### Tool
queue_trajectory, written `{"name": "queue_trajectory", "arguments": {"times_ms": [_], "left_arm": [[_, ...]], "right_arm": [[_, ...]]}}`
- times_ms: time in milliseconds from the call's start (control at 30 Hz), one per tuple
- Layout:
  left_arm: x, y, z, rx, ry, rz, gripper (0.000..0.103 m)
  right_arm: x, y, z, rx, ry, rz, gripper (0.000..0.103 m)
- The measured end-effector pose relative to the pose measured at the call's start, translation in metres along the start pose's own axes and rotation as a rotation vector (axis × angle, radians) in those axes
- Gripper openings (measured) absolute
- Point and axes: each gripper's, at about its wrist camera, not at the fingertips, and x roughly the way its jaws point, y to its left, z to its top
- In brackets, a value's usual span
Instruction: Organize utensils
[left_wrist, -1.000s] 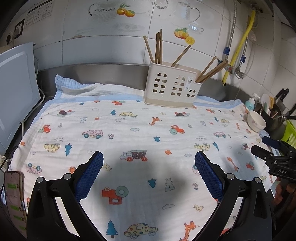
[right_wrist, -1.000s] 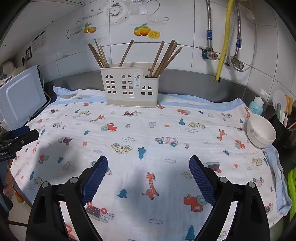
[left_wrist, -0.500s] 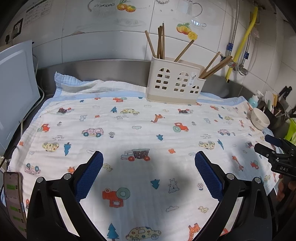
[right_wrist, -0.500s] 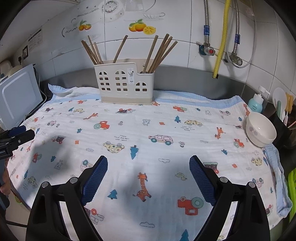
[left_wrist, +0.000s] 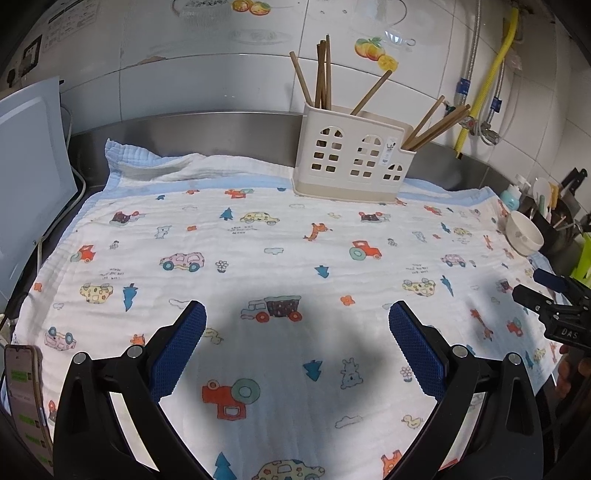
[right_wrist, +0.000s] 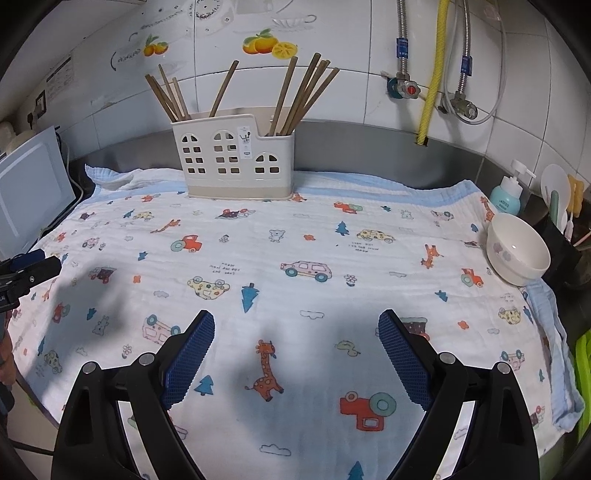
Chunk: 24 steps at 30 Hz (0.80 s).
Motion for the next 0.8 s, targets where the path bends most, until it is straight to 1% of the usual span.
{"name": "queue_trajectory", "arguments": {"times_ms": [267,800], "left_arm": [[-0.002,-0.003,0.000,0.006,-0.005,0.004,0.098],[-0.020,-0.010,-0.001,0.031,-0.038,0.013,0.098]], "right_arm": [[-0.005,0.002,-0.002,0.008,-0.007,-0.001,0.089],[-0.019,0.006,-0.006,0.015,-0.030,0.008,0.089]]}}
